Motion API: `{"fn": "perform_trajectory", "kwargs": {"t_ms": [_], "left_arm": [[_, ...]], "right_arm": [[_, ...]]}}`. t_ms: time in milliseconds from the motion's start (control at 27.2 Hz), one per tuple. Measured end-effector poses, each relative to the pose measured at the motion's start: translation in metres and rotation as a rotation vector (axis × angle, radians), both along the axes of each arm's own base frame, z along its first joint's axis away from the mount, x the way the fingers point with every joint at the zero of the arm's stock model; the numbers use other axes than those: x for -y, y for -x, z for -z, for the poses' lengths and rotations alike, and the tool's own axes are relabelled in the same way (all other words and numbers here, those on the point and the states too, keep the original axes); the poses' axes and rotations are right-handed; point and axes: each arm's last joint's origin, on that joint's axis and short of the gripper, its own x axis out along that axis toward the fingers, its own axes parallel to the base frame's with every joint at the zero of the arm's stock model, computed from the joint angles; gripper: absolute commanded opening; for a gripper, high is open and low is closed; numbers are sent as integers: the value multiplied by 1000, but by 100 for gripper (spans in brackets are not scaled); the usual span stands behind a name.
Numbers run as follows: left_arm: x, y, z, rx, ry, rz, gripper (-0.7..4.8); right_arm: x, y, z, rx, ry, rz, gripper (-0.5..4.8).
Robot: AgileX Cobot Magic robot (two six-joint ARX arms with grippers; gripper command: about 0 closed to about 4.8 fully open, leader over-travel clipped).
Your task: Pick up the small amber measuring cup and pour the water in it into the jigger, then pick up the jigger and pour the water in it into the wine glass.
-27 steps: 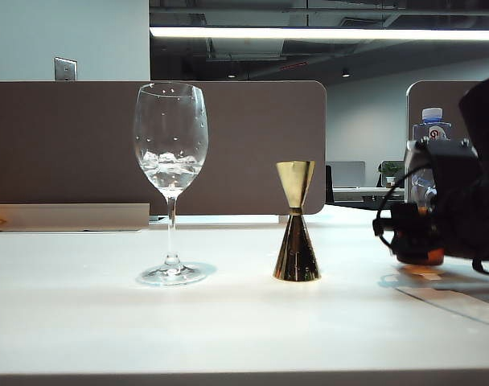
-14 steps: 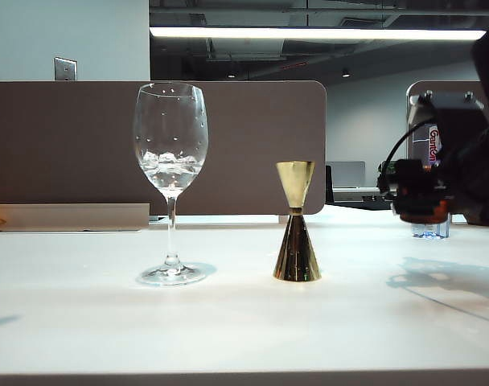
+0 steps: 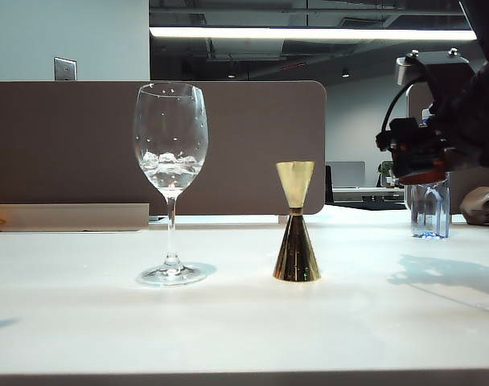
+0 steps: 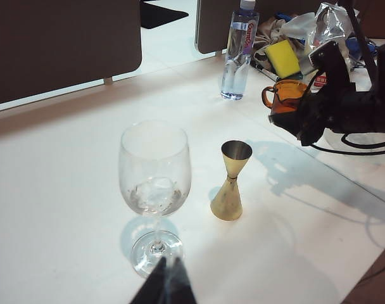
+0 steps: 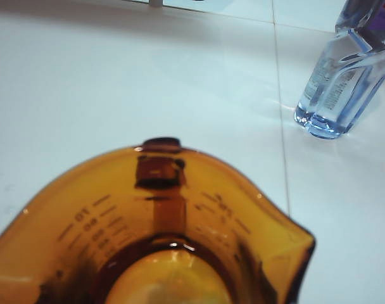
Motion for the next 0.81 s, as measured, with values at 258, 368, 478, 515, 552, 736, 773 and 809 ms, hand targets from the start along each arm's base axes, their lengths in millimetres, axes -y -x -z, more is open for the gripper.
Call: {"fn": "perform_trajectory", "kwargs": {"t_ms": [258,368,478,515,552,736,773,809], "left_arm": [[0,0,0,0,0,0,-1],[0,0,0,0,0,0,-2],[0,0,0,1,0,0,-1],[0,0,0,0,0,0,-1],[0,0,0,0,0,0,-2],[0,0,0,0,0,0,-2],[0,0,0,0,0,0,-2],[0,0,0,0,0,0,-1]], "right_arm": [[-30,-4,-33,63,52,-121,-1],[-34,-5,-38,62,82,-138,-1],[-35,-8,-47,86,113,-150,-1],[-35,-9,-49,93,121,-153,-1],[-35,-9,-50,94,131,-156,-1],[-36,-10,-53,101,181,-173,-1],[-36,-10,-52,93,192,-177,-1],[-36,-10,-51,87,203,-181,-1]]}}
